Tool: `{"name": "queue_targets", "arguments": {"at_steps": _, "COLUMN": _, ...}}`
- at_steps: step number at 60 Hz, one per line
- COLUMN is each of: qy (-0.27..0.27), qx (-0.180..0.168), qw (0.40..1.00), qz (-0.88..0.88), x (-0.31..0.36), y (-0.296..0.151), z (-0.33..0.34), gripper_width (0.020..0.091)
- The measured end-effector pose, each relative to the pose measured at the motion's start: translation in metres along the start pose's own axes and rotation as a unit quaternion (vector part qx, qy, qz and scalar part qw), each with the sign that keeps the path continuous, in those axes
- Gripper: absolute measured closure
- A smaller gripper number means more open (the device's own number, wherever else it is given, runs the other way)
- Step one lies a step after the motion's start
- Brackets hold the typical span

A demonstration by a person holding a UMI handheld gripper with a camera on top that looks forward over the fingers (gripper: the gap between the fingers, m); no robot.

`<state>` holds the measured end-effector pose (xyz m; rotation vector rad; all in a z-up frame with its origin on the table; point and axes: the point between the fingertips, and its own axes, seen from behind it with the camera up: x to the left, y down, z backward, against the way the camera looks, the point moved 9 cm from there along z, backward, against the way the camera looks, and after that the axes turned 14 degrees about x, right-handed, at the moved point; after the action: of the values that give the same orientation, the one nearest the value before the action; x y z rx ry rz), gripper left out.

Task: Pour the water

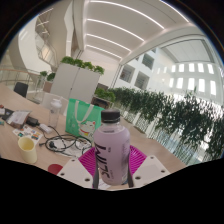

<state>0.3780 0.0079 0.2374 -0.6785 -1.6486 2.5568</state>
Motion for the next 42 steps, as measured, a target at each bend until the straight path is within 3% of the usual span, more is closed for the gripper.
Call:
{"name": "queue_targets", "arguments": {"at_steps": 5, "qy": 0.046, "qx": -0.026, "qw": 0.988, "qz": 0.146, "x": 0.021, "y": -0.056, "z": 0.006, "gripper_width": 0.0714}}
{"name": "queue_targets", "arguments": {"at_steps": 10, "qy": 0.093, "qx": -0.036, "qw": 0.946, "qz": 0.307, "x": 0.076, "y": -0.08, "z": -0.003, "gripper_width": 0.0714}}
{"name": "queue_targets", "arguments": {"at_steps": 21, "qy": 0.14, "qx": -0.018, "qw": 0.753, "qz": 0.642, "x": 0.202, "y": -0.055, "z": -0.044, "gripper_width": 0.0715}}
{"name": "queue_targets", "arguments": {"at_steps": 32, "qy": 0.157, "qx": 0.014, "qw": 0.546, "qz": 0.823, "x": 0.222, "y": -0.046, "z": -0.05, "gripper_width": 0.0714}}
{"name": "queue_targets", "arguments": {"at_steps": 36, "qy": 0.158, "qx": 0.024, "qw": 0.505, "qz": 0.848, "x": 0.227, "y": -0.051, "z": -0.051, "gripper_width": 0.0712}}
{"name": "queue_targets", "arguments": {"at_steps": 42, "qy": 0.155, "qx": 0.039, "qw": 0.501, "qz": 0.85, "x": 0.223, "y": -0.048, "z": -0.047, "gripper_width": 0.0711}}
